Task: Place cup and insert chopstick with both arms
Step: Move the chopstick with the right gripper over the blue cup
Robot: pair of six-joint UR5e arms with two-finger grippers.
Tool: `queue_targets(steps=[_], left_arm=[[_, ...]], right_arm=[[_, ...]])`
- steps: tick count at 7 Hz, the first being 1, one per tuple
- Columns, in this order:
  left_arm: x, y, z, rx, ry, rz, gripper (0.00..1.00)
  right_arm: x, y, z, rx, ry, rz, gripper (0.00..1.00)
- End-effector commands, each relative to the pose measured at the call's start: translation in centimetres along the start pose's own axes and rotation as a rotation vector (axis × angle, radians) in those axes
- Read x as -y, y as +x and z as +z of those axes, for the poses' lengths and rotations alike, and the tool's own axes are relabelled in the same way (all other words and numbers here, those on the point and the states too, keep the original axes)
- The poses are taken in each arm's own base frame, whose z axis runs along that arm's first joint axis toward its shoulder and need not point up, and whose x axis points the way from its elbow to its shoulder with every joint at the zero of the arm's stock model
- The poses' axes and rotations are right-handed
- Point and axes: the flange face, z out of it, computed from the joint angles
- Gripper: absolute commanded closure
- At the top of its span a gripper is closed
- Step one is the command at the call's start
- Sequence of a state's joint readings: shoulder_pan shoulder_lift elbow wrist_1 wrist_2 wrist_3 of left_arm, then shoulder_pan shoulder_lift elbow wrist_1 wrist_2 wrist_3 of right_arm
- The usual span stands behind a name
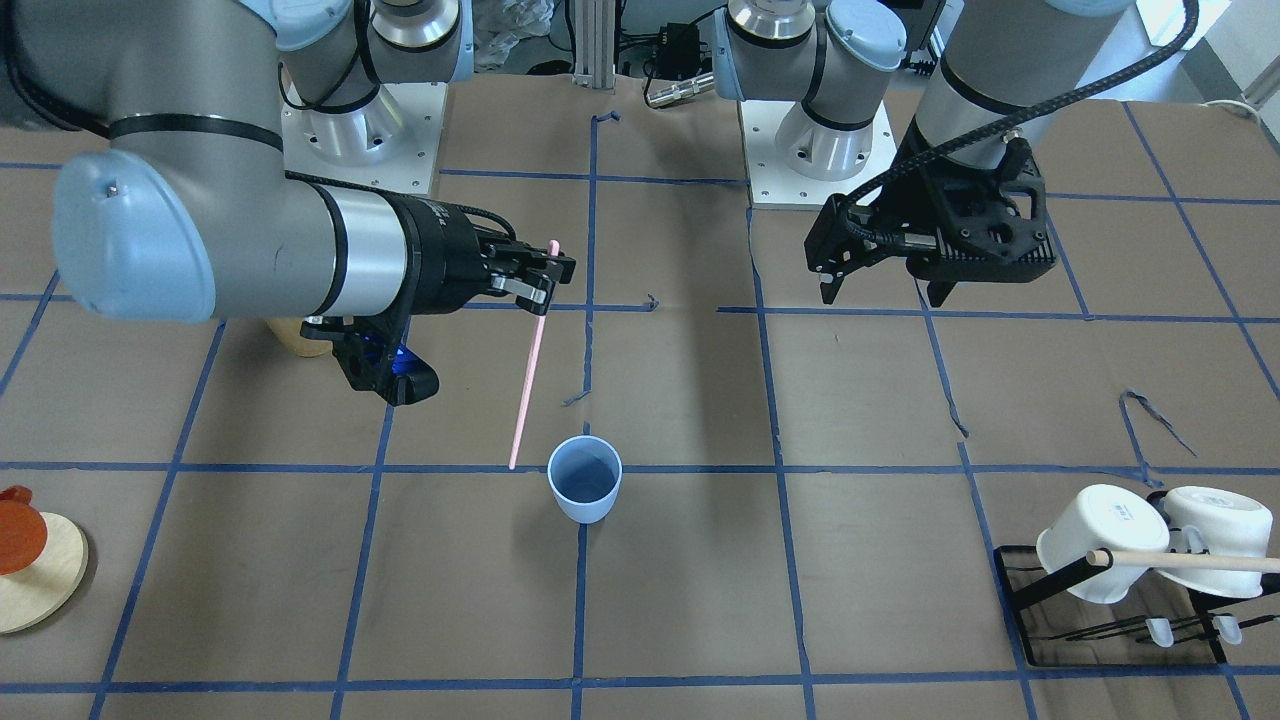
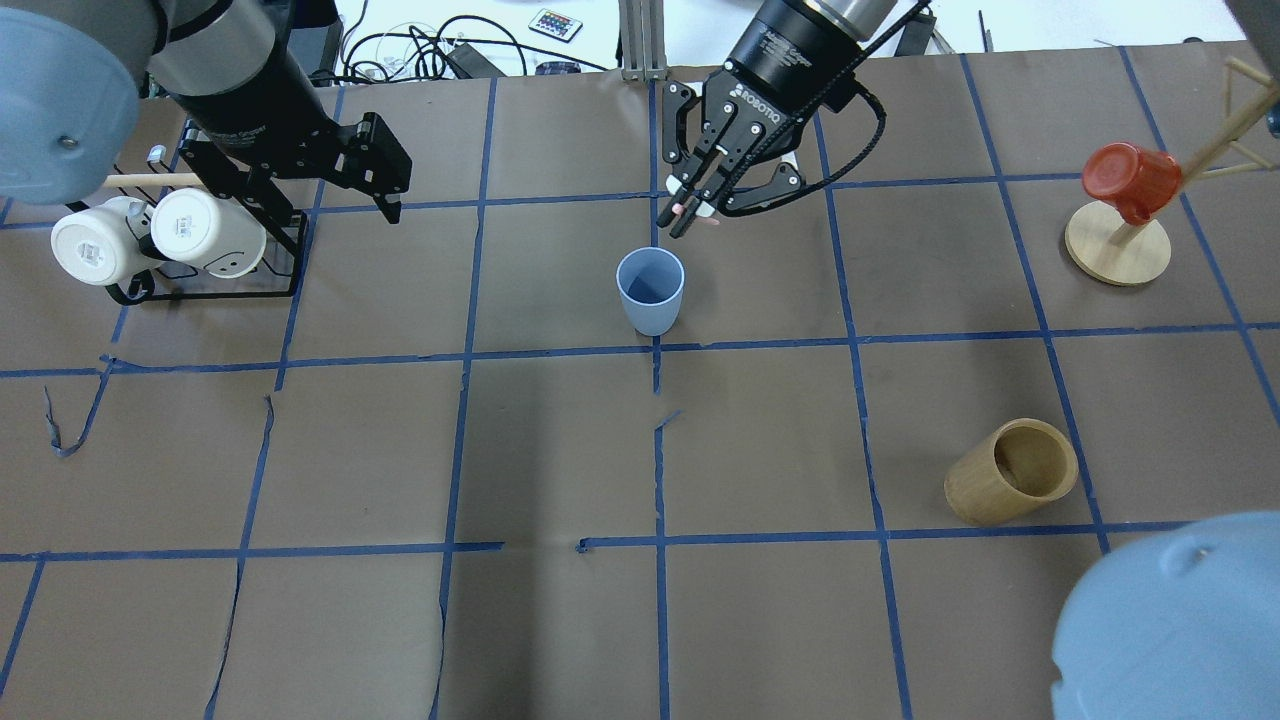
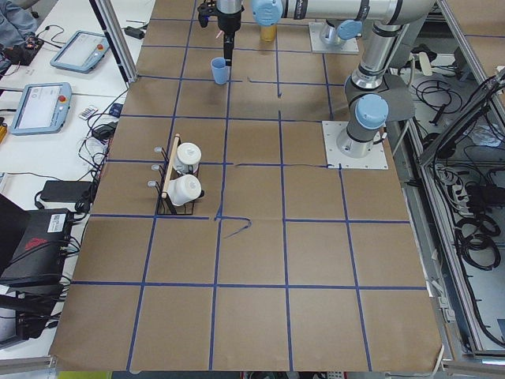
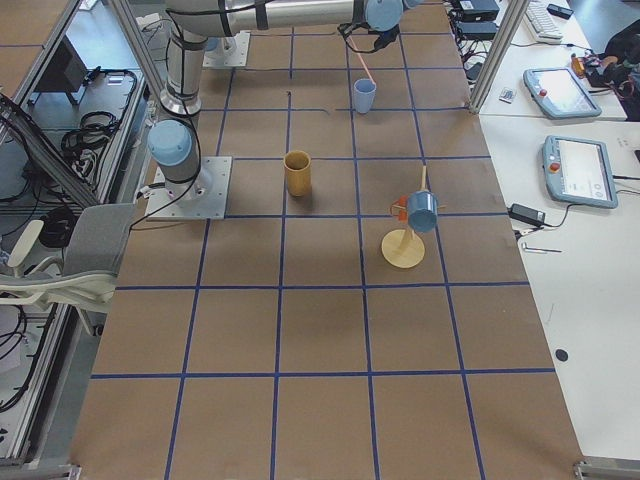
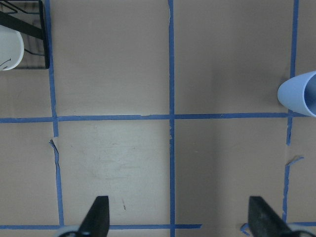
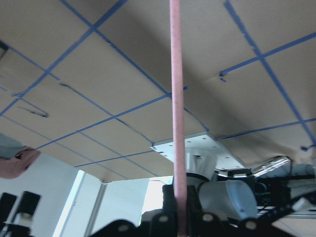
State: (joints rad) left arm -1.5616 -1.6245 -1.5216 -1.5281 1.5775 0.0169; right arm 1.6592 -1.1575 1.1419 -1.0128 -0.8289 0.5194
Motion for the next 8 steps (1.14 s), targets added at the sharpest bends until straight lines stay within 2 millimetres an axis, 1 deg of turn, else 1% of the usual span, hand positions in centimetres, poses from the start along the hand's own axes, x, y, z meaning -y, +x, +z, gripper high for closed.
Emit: queue_targets(steps=[1, 3, 4, 5, 6, 7, 8], left_arm=[[0.0, 0.0, 0.2, 0.001, -0.003, -0.002, 0.0], [0.1, 0.0, 0.3, -0.001, -0.006, -0.005, 0.0], [0.1, 0.0, 0.3, -0.001, -0.006, -0.005, 0.0], [0.0, 0.0, 0.4, -0.001, -0.008, -0.003, 0.0], [0.1, 0.0, 0.4, -0.001, -0.008, -0.003, 0.0], [0.1, 0.0, 0.5, -0.001, -0.009, -0.003, 0.0], [0.1, 0.0, 0.4, -0.001, -0.008, -0.002, 0.0]], right_arm=[[1.8, -2.2, 0.7, 0.152, -0.088, 0.037, 1.0], [4.1, -1.5, 2.7, 0.158, -0.132, 0.076, 1.0], [4.9, -0.9, 3.7, 0.181, -0.176, 0.121, 1.0], [5.4, -0.2, 4.7, 0.175, -0.196, 0.149, 1.0], [5.6, -0.2, 5.2, 0.2, -0.23, 0.199, 1.0], [5.5, 0.1, 5.4, 0.197, -0.238, 0.218, 1.0], [5.8, 0.4, 5.9, 0.192, -0.249, 0.252, 1.0]])
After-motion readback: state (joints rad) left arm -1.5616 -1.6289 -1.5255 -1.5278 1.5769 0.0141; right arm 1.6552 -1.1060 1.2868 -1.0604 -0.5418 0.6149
